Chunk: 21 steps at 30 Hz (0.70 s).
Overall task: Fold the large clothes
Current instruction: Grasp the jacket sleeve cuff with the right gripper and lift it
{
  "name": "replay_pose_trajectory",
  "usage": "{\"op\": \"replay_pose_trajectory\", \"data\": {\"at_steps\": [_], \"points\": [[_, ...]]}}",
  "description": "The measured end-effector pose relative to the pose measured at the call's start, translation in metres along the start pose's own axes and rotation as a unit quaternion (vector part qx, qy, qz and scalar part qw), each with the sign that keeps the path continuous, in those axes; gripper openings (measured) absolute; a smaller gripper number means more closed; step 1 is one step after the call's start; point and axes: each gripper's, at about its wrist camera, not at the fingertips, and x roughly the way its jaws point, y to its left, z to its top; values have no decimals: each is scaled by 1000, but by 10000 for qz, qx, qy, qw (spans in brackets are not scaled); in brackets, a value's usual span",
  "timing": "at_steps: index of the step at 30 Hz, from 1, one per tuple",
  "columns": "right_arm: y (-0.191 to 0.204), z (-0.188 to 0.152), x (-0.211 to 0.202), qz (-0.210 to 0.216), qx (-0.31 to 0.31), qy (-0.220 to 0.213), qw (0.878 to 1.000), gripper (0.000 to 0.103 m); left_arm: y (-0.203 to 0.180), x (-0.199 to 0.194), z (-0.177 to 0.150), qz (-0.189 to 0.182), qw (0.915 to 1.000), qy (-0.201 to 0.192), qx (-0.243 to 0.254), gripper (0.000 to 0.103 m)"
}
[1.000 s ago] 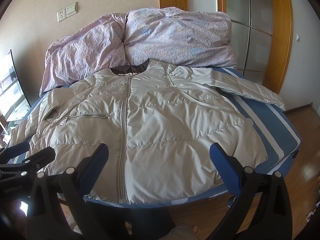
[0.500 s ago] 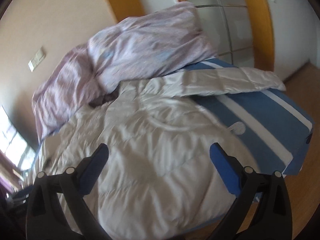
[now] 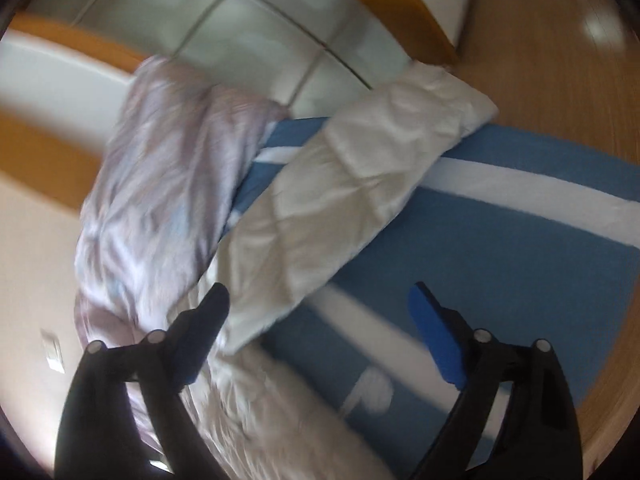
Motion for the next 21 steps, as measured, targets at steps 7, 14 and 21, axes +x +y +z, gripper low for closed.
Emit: {"op": "replay_pose_trajectory", "data": {"at_steps": [7,14,21], "points": [[-28,36,36,-239,708,58,9972,74,-9,12,27,-19,9994,10,359,102],[-30,57,45,-611,705,-246,9953,58,-5,12,52,-322,9974,-520,381,102],[-29,71,49,-1058,540,-430,9920,34,1,20,79,-395,9955,-807,292,102]]}}
